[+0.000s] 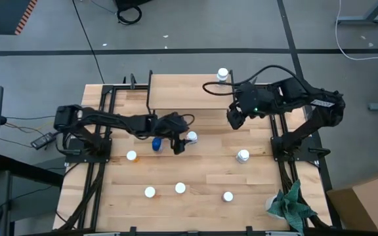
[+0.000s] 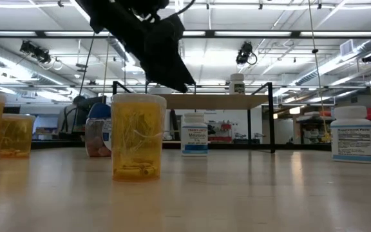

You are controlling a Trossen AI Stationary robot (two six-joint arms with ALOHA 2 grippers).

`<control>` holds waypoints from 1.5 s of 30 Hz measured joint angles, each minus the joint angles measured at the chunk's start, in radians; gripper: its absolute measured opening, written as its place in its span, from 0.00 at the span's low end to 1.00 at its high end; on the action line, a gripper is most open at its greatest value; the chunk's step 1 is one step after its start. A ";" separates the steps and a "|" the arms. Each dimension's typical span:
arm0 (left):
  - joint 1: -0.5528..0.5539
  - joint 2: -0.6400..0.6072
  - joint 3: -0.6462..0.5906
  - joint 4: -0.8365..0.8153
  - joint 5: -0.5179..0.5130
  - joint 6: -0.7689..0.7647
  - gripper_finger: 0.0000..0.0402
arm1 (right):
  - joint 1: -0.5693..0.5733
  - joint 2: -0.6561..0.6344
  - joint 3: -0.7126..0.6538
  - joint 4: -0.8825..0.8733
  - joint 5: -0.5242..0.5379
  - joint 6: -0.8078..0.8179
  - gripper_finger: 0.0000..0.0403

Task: Pick and place medicine bottles onto shelf by color
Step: Put the left white blue medicine bottle on the shelf

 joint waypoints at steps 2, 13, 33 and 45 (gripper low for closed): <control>-0.006 0.025 0.001 0.038 -0.023 0.034 0.76 | 0.015 0.003 0.000 -0.001 0.000 0.020 0.71; -0.009 0.129 0.000 0.066 -0.070 0.095 0.82 | 0.046 0.003 0.000 -0.026 0.000 0.082 0.71; -0.007 0.184 0.001 0.102 -0.076 -0.004 0.77 | 0.045 0.004 0.000 -0.025 0.001 0.099 0.71; -0.006 0.184 0.001 0.100 -0.080 -0.031 0.59 | 0.045 0.004 0.000 -0.025 0.002 0.095 0.71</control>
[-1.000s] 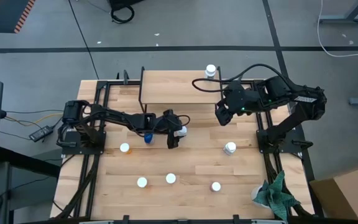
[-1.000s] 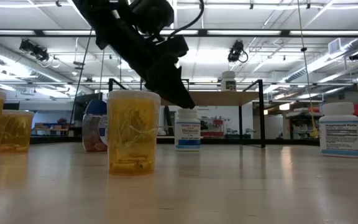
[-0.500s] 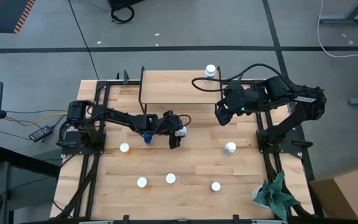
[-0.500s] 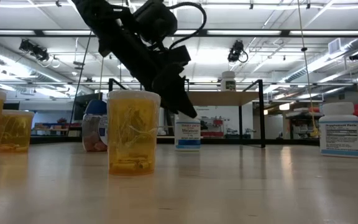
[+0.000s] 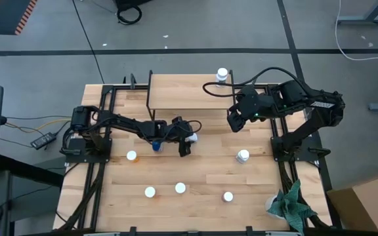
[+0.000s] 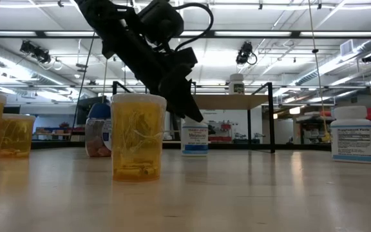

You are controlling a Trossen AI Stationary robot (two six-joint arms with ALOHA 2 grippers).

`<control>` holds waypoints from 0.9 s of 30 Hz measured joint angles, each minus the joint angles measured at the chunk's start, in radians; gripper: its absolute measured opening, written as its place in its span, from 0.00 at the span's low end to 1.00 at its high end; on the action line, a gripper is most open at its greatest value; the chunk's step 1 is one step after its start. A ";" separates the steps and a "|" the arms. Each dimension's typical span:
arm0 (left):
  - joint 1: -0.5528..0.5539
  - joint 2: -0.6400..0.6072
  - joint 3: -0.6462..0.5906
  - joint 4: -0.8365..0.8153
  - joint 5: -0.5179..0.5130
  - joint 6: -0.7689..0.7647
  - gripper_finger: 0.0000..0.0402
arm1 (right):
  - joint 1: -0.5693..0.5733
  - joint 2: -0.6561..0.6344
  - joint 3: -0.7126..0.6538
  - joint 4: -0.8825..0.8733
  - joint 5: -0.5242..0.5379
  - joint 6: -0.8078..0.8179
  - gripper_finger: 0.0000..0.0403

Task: Pick and place medicine bottles onto shelf by color
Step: Put the left white blue medicine bottle on the shelf, then put the right white blue medicine bottle on the shelf

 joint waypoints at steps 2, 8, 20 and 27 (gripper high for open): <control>0.000 0.000 0.000 0.000 0.000 -0.011 0.53 | 0.000 0.000 0.000 0.000 0.000 0.000 0.71; 0.000 0.000 0.001 0.018 0.001 -0.083 0.44 | 0.000 0.000 0.000 0.000 0.001 -0.014 0.71; 0.011 -0.002 0.349 -0.212 0.035 0.037 0.53 | 0.000 0.000 0.000 0.000 0.012 -0.054 0.71; 0.081 -0.002 0.596 -0.384 -0.006 0.149 0.40 | 0.000 0.000 0.000 0.000 0.012 -0.041 0.71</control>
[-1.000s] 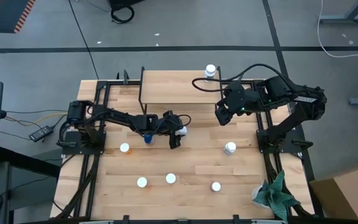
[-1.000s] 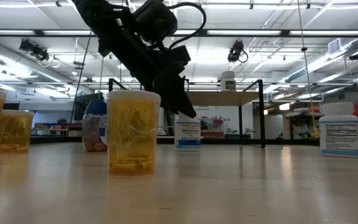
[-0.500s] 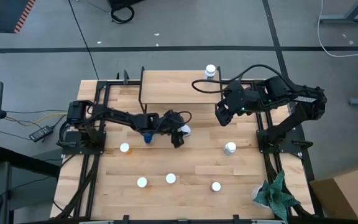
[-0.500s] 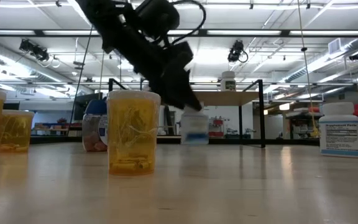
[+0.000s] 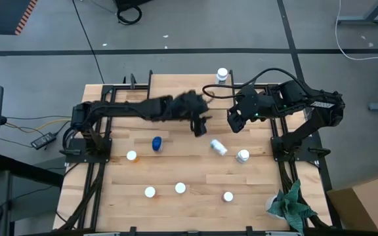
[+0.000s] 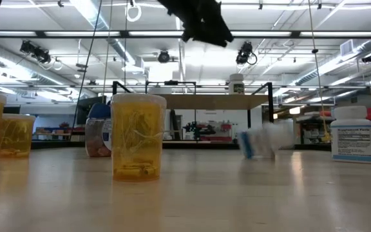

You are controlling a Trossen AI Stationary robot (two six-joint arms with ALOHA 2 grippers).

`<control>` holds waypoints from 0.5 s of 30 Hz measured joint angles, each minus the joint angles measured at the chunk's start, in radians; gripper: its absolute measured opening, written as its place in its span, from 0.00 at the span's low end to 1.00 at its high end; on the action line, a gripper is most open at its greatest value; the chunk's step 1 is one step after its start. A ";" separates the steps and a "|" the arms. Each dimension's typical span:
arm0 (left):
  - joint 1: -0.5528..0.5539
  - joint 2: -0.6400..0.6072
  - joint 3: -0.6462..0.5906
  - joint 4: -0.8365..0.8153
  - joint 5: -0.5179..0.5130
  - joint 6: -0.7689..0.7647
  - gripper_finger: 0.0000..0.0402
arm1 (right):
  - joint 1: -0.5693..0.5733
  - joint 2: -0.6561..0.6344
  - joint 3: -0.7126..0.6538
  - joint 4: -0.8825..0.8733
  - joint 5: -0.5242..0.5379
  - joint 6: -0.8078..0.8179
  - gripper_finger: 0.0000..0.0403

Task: Pick and place medicine bottles onto shelf by color
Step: Put the right white blue medicine bottle on the shelf

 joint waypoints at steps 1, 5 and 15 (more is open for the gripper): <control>0.014 0.000 0.025 -0.026 -0.001 0.003 0.38 | 0.001 0.000 0.000 0.000 0.000 0.003 0.71; 0.062 0.000 0.092 -0.165 -0.003 0.002 0.32 | 0.017 0.000 0.000 -0.006 0.000 0.014 0.71; 0.056 0.000 0.050 -0.268 0.234 0.037 0.46 | 0.093 0.000 -0.168 -0.027 -0.010 0.068 0.71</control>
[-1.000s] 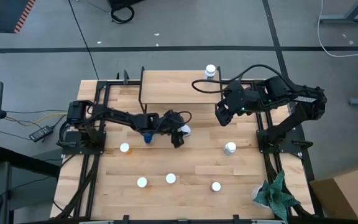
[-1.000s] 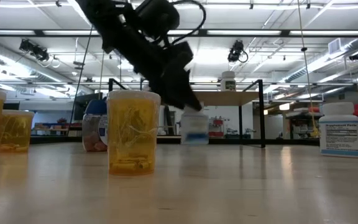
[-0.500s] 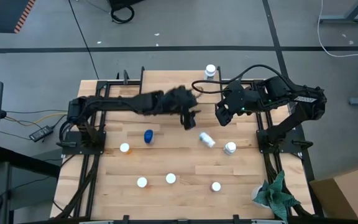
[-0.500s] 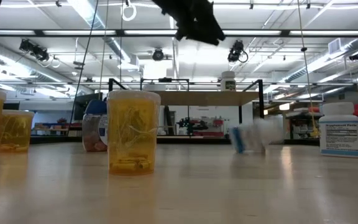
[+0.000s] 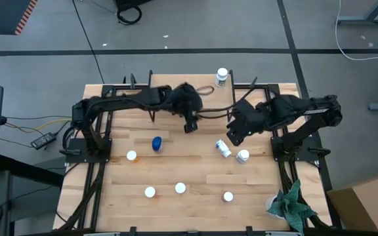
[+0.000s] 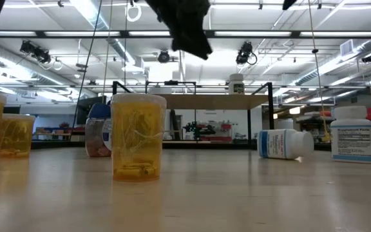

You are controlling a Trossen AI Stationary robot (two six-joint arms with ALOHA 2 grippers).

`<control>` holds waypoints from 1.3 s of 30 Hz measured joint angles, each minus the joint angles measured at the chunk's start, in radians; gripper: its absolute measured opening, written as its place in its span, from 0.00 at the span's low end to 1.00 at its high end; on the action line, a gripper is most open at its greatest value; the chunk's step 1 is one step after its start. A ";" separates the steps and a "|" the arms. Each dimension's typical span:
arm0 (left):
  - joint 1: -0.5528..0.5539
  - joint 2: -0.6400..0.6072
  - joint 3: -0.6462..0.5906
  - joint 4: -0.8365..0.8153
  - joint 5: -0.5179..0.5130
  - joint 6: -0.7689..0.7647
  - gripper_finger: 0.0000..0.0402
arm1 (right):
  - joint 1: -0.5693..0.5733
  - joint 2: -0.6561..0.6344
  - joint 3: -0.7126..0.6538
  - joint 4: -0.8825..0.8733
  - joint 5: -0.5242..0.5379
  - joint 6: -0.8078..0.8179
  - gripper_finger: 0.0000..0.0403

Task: Pick and place medicine bottles onto shelf by color
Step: Put the right white blue medicine bottle on the shelf

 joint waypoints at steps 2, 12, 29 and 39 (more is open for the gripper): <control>-0.039 0.000 -0.039 0.089 0.014 0.070 0.52 | 0.022 0.000 -0.009 0.002 -0.011 0.046 0.71; -0.150 0.101 -0.185 0.433 0.008 0.186 0.72 | 0.201 -0.007 -0.035 0.003 -0.014 0.307 0.71; -0.173 0.028 -0.181 0.158 -0.020 -0.016 0.63 | 0.230 -0.006 -0.474 0.274 -0.087 0.450 0.71; -0.143 -0.231 -0.185 -0.079 -0.022 -0.048 0.55 | -0.017 -0.006 -0.700 0.612 -0.229 0.204 0.71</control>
